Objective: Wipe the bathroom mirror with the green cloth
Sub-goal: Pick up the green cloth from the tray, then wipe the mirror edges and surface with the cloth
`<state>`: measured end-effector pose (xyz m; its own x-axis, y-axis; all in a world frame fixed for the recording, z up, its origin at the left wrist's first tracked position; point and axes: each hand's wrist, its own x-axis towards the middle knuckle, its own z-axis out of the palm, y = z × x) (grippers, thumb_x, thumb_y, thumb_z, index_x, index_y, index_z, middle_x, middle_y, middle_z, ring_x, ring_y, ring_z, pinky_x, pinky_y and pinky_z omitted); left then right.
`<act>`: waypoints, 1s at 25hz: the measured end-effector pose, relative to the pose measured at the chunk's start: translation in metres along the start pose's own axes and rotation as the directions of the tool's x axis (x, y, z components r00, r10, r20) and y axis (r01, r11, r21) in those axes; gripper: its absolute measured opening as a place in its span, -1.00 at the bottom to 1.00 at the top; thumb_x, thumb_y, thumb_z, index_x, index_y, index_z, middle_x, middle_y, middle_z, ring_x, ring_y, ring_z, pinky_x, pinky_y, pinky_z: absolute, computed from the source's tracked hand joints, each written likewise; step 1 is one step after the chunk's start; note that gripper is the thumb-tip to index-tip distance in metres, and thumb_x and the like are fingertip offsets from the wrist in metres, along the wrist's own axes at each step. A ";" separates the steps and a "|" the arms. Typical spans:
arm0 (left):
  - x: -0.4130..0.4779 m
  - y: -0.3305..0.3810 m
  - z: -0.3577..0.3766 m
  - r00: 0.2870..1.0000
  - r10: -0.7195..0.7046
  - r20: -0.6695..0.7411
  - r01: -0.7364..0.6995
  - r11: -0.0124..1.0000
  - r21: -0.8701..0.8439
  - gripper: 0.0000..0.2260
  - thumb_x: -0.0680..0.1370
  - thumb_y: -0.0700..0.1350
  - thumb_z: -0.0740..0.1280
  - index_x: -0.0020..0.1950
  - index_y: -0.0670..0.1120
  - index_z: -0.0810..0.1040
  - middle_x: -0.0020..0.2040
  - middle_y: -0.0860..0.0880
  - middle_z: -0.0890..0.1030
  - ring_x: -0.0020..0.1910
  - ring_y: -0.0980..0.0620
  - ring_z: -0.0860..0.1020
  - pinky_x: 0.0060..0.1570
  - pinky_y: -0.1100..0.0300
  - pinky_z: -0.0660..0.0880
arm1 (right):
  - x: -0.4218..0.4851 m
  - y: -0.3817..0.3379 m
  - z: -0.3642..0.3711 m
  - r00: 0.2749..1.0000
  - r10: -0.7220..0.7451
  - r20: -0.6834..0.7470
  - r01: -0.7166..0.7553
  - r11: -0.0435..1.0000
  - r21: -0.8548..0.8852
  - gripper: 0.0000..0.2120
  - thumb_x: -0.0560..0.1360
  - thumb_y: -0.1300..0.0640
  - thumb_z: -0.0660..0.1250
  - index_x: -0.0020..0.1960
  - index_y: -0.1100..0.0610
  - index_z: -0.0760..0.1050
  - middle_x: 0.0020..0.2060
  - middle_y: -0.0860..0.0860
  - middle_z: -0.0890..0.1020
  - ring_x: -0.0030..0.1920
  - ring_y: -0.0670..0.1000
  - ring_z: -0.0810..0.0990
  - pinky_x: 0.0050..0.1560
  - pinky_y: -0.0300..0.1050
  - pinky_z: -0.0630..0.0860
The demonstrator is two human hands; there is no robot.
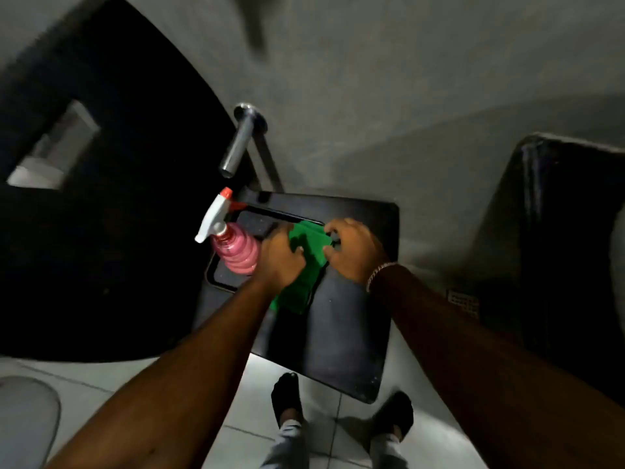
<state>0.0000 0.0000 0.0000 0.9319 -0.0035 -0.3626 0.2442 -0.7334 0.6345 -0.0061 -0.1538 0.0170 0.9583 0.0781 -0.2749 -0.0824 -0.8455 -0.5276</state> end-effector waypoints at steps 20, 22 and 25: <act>-0.018 0.141 -0.077 0.912 0.323 0.254 -0.065 0.725 -0.686 -0.72 0.51 -0.45 0.23 -0.04 -0.09 0.57 -0.17 -0.13 0.65 -0.15 -0.06 0.58 -0.12 0.12 0.55 | -0.044 -0.038 -0.115 0.890 0.028 -0.454 0.123 0.946 0.299 -0.59 0.58 0.17 0.30 0.42 0.12 0.40 0.44 0.15 0.41 0.46 0.07 0.35 0.47 -0.23 0.17; -0.044 0.196 -0.106 0.841 0.472 0.265 -0.063 0.571 -0.819 -0.67 0.52 -0.44 0.22 0.07 -0.05 0.57 -0.12 -0.10 0.71 -0.14 -0.03 0.65 -0.10 0.12 0.62 | -0.069 -0.057 -0.166 0.803 0.030 -0.595 0.208 0.922 0.327 -0.58 0.60 0.13 0.27 0.45 0.08 0.36 0.47 0.11 0.37 0.49 0.00 0.31 0.47 -0.27 0.15; -0.079 0.280 -0.142 0.710 0.682 0.176 -0.190 0.427 -0.884 -0.65 0.51 -0.43 0.23 0.12 -0.04 0.53 -0.07 -0.07 0.72 -0.09 -0.02 0.66 -0.03 0.12 0.62 | -0.107 -0.075 -0.246 0.598 0.004 -0.802 0.341 0.904 0.258 -0.58 0.60 0.07 0.23 0.46 0.04 0.36 0.44 0.06 0.41 0.45 -0.07 0.36 0.46 -0.24 0.26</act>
<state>0.0324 -0.1086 0.3034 0.7805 -0.6228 0.0551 0.1638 0.2888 0.9433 -0.0348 -0.2283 0.2833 0.7920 -0.3799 0.4778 0.1811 -0.6012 -0.7783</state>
